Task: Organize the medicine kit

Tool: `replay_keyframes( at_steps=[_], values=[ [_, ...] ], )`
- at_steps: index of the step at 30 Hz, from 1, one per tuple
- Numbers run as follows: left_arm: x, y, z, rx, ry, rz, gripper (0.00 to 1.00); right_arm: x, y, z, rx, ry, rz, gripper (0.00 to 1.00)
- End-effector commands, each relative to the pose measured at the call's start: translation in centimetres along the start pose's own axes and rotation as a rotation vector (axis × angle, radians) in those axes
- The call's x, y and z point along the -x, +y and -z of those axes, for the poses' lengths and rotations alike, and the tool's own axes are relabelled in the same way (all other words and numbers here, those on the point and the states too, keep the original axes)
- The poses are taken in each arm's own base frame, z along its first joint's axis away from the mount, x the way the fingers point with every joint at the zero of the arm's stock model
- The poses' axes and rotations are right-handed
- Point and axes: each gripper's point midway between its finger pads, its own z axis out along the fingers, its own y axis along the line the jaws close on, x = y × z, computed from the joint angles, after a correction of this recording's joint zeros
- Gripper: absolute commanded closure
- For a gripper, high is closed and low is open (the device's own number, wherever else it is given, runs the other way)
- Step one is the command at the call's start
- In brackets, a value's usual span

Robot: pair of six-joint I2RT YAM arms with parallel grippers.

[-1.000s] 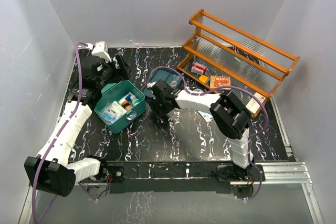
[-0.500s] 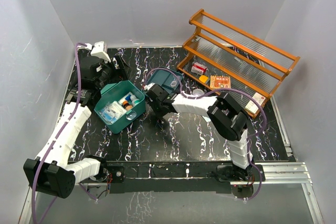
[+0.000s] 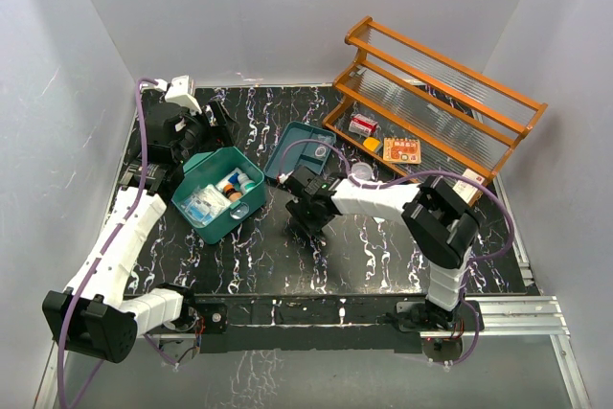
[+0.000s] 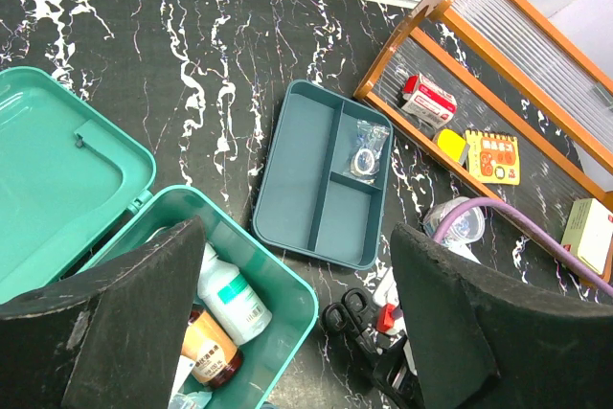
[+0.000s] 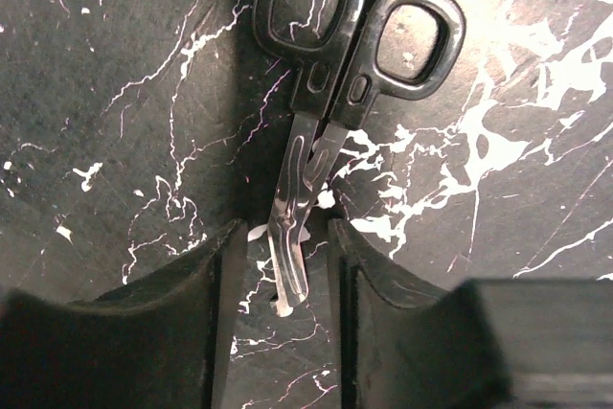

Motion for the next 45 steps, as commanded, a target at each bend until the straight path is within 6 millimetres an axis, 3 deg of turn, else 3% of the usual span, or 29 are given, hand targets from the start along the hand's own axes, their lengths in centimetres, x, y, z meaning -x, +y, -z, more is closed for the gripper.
replay_keyframes(
  at_steps=[1,12,16,21,26,33,38,42,45],
  values=[
    [1.5,-0.6,1.2,-0.016,-0.054,-0.015,0.23,3.1,-0.2,0.4,-0.036,-0.073,-0.044,0.61],
    [1.9,-0.7,1.6,-0.013,-0.061,-0.023,0.23,5.9,-1.6,-3.0,-0.13,-0.085,-0.104,0.6],
    [2.0,-0.7,1.6,-0.013,-0.062,-0.027,0.23,5.6,-2.0,-3.6,-0.154,-0.073,-0.118,0.59],
    [2.0,-0.7,1.5,-0.014,-0.063,-0.028,0.23,5.1,-3.1,-3.8,-0.215,-0.063,-0.148,0.5],
    [2.1,-0.8,1.5,-0.016,-0.064,-0.027,0.23,5.1,-3.8,-3.9,-0.234,-0.067,-0.174,0.51],
    [2.2,-0.8,1.5,-0.017,-0.065,-0.028,0.23,5.5,-2.9,-5.6,-0.148,-0.069,-0.162,0.59],
    [2.3,-0.8,1.5,-0.016,-0.066,-0.029,0.23,5.0,-3.2,-5.9,-0.161,-0.056,-0.162,0.77],
    [2.3,-0.8,1.4,-0.017,-0.066,-0.029,0.23,5.6,-3.8,-5.0,-0.194,-0.088,-0.168,0.86],
    [2.3,-0.8,1.3,-0.017,-0.064,-0.029,0.23,7.8,-3.9,-2.2,-0.197,-0.184,-0.175,0.86]
  ],
)
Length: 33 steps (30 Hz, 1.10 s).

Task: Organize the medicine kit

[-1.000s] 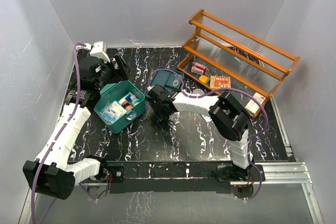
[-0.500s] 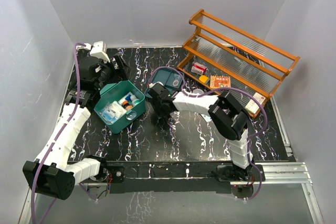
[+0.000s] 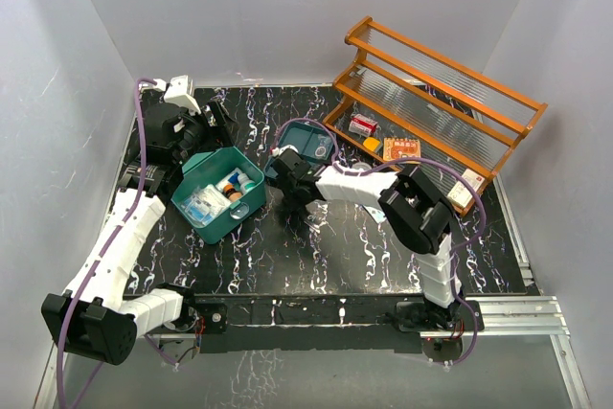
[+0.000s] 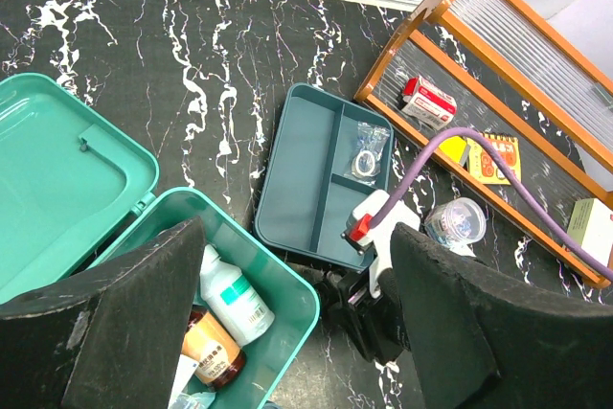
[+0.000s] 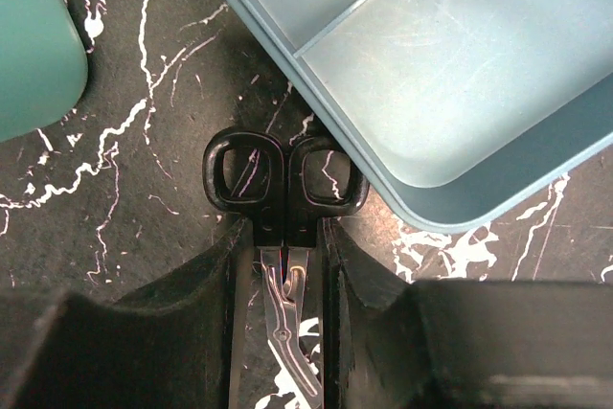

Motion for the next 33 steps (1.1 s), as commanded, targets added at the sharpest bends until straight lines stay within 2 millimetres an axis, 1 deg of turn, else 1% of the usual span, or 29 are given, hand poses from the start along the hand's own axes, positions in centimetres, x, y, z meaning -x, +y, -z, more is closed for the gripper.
replay_keyframes(
  at_steps=[1,6,10,15,17,19,21,23,28,33],
  values=[
    [2.0,-0.7,1.0,-0.015,-0.055,-0.017,0.23,0.7,-1.4,1.4,-0.052,-0.042,-0.002,0.86],
    [2.0,-0.7,1.1,-0.012,-0.054,-0.016,0.23,4.2,-1.4,4.7,-0.036,-0.172,-0.048,0.85],
    [1.9,-0.7,1.0,-0.011,-0.052,-0.016,0.23,6.9,-1.3,6.7,-0.025,-0.266,-0.105,0.85],
    [2.0,-0.5,1.2,-0.003,-0.055,-0.016,0.23,10.0,-1.7,8.5,-0.021,-0.373,-0.194,0.84],
    [2.0,-0.5,1.2,0.0,-0.055,-0.016,0.23,11.2,-1.7,8.8,-0.02,-0.413,-0.219,0.84],
    [2.0,-0.5,1.3,-0.001,-0.056,-0.016,0.23,11.8,-1.7,8.8,-0.018,-0.425,-0.221,0.83],
    [2.1,-0.5,1.4,0.002,-0.059,-0.016,0.23,11.6,-1.7,8.3,-0.019,-0.407,-0.206,0.83],
    [2.1,-0.4,1.4,0.005,-0.061,-0.02,0.23,10.6,-1.6,7.9,-0.011,-0.376,-0.191,0.83],
    [2.1,-0.3,1.4,0.008,-0.062,-0.027,0.23,7.7,-1.9,7.0,-0.005,-0.318,-0.17,0.83],
    [1.9,-0.4,1.1,-0.002,-0.058,-0.024,0.23,4.3,-2.4,6.1,-0.016,-0.245,-0.15,0.83]
  ],
)
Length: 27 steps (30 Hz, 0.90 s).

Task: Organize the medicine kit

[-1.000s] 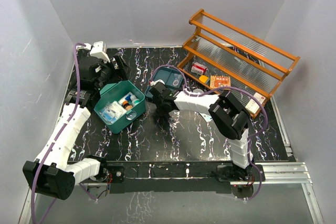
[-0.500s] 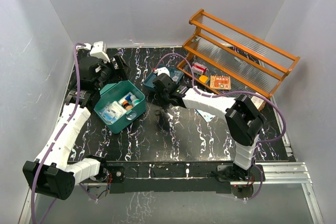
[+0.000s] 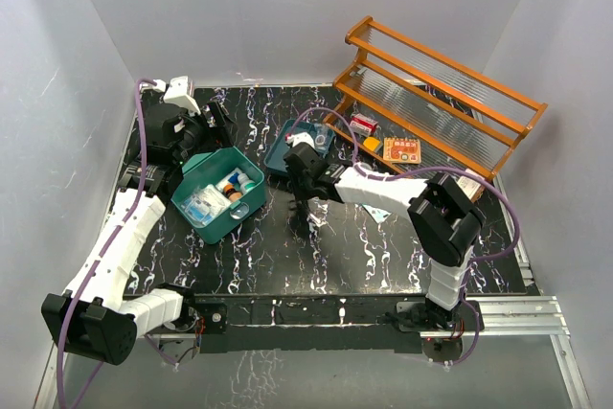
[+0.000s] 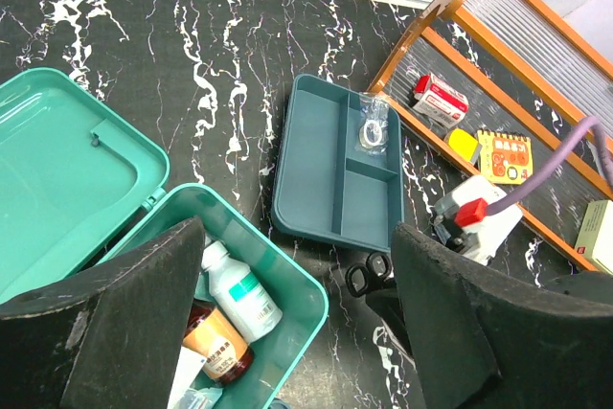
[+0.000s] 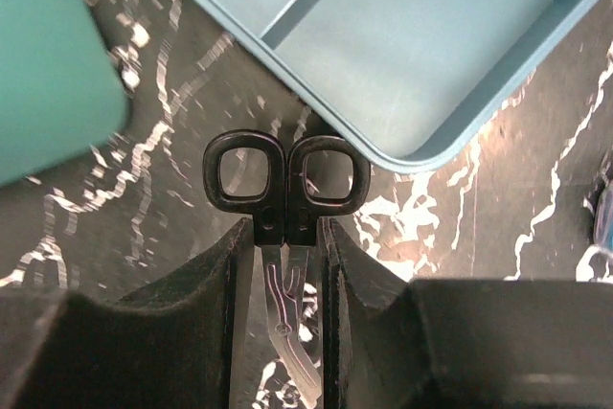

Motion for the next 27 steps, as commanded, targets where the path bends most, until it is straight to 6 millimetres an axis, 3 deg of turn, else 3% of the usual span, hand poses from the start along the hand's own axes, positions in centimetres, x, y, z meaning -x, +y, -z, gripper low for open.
replay_keyframes(
  at_steps=[1,8,15,21,27],
  values=[
    [2.1,-0.9,1.1,-0.025,-0.065,-0.016,0.23,0.3,-1.2,1.1,-0.015,-0.032,-0.013,0.83],
    [2.0,-0.8,1.1,-0.024,-0.063,-0.014,0.23,-2.2,-2.2,1.5,-0.027,0.028,0.026,0.83],
    [2.0,-0.7,1.1,-0.022,-0.066,-0.013,0.23,-2.6,-2.8,4.3,-0.003,0.014,0.032,0.83],
    [2.0,-0.8,1.0,-0.025,-0.065,-0.013,0.23,1.0,-2.1,5.3,0.006,-0.081,-0.003,0.83],
    [2.4,-1.0,1.2,-0.024,-0.069,-0.014,0.23,8.6,-1.1,3.9,-0.057,-0.225,-0.154,0.83]
  ],
)
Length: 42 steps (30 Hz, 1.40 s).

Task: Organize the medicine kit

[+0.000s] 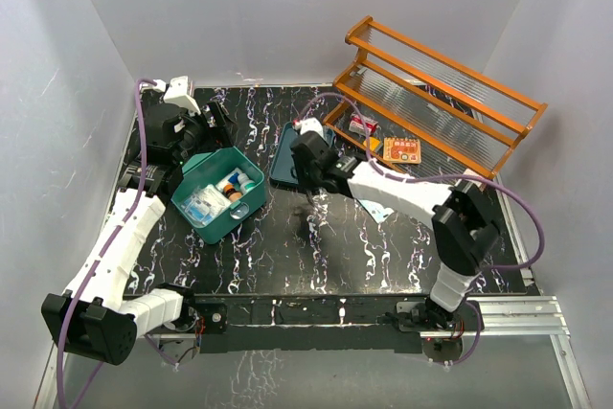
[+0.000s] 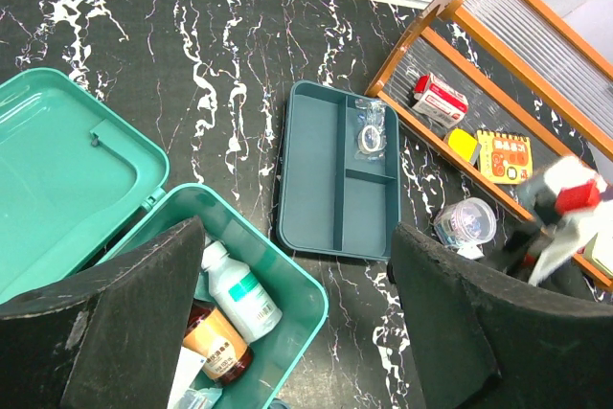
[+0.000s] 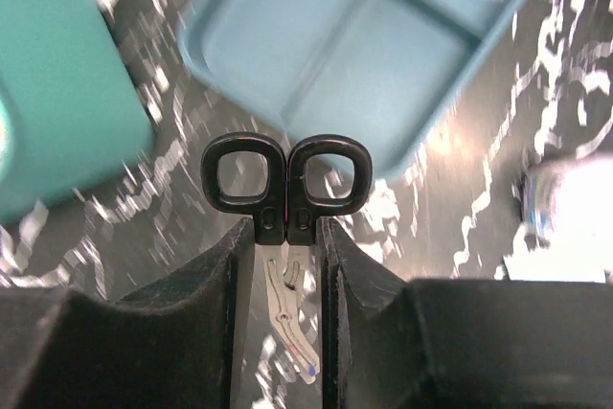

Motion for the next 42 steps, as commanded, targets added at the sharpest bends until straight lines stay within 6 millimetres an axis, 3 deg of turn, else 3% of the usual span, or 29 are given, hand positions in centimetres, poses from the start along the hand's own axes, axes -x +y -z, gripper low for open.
replay_keyframes(
  at_steps=[1,5,8,11,18,27,34,42],
  values=[
    [2.5,-0.9,1.3,-0.022,-0.07,-0.015,0.23,9.4,0.9,-0.9,-0.051,-0.226,-0.185,0.83],
    [2.7,-1.0,1.7,-0.023,-0.073,-0.013,0.23,12.7,0.2,-3.2,-0.119,-0.28,-0.335,0.83],
    [2.7,-1.2,1.9,-0.029,-0.072,-0.001,0.23,14.1,-0.6,-5.1,-0.157,-0.302,-0.431,0.84],
    [2.6,-1.3,2.2,-0.031,-0.067,0.017,0.23,14.7,-1.2,-7.0,-0.195,-0.315,-0.496,0.85],
    [2.0,-1.6,2.3,-0.042,-0.048,0.048,0.23,15.3,0.2,-9.7,-0.148,-0.306,-0.488,0.83],
    [1.8,-1.4,1.9,-0.039,-0.042,0.047,0.23,11.2,0.4,-11.2,-0.129,-0.171,-0.398,0.81],
    [1.6,-1.3,1.5,-0.039,-0.038,0.046,0.23,8.6,-2.1,-10.3,-0.251,-0.096,-0.33,0.78],
    [1.5,-1.5,1.0,-0.048,-0.039,0.051,0.23,5.0,-1.4,-11.9,-0.231,0.066,-0.269,0.72]
  ],
)
